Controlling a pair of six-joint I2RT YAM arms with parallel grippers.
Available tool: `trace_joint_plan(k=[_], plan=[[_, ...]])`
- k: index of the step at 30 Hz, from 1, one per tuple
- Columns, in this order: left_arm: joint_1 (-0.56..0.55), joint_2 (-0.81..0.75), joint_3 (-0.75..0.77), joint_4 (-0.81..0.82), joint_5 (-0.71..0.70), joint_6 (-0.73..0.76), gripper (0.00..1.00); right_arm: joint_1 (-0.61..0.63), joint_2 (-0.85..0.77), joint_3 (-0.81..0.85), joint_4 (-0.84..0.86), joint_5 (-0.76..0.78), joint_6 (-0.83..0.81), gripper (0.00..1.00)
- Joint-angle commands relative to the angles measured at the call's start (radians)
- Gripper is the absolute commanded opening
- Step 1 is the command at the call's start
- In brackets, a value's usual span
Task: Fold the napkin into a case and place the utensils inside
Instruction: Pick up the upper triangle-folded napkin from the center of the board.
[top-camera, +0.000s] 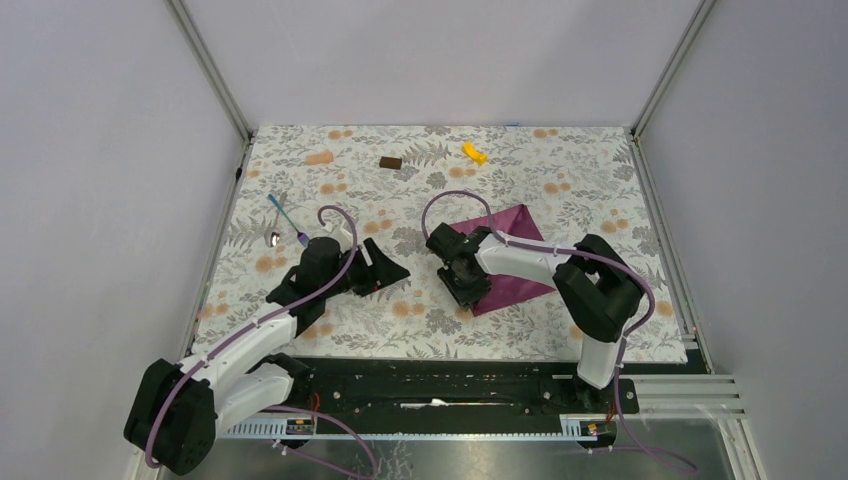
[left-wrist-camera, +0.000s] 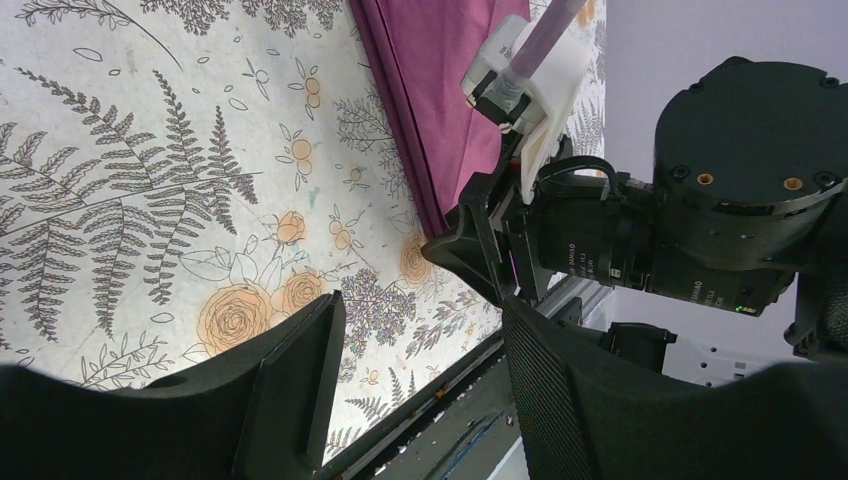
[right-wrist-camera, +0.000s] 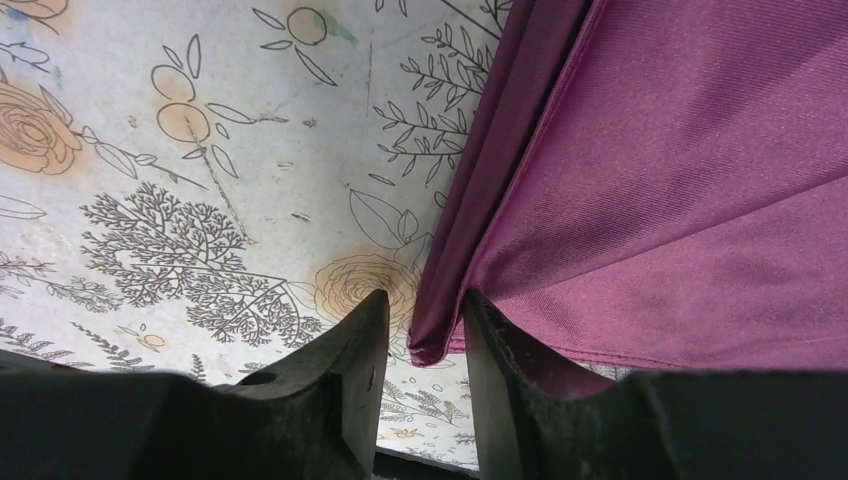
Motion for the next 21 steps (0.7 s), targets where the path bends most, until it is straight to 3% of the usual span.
trace_joint_plan(k=[1,8,16,18,21], plan=[[0.013,-0.015,-0.008,0.038,0.018,0.006,0.64,0.012,0.015,0.008,0.015,-0.005,-0.022,0.41],[0.022,-0.021,-0.006,0.035,0.030,0.008,0.64,0.011,0.046,-0.054,0.083,0.003,-0.038,0.38],[0.034,-0.029,-0.021,0.032,0.025,0.003,0.65,0.014,0.021,-0.122,0.164,0.128,-0.034,0.13],[0.038,-0.023,-0.029,0.044,0.024,-0.015,0.67,0.014,-0.006,-0.129,0.186,0.128,-0.028,0.01],[0.052,-0.003,-0.043,0.083,0.034,-0.070,0.68,0.014,-0.065,-0.154,0.243,0.066,-0.025,0.00]])
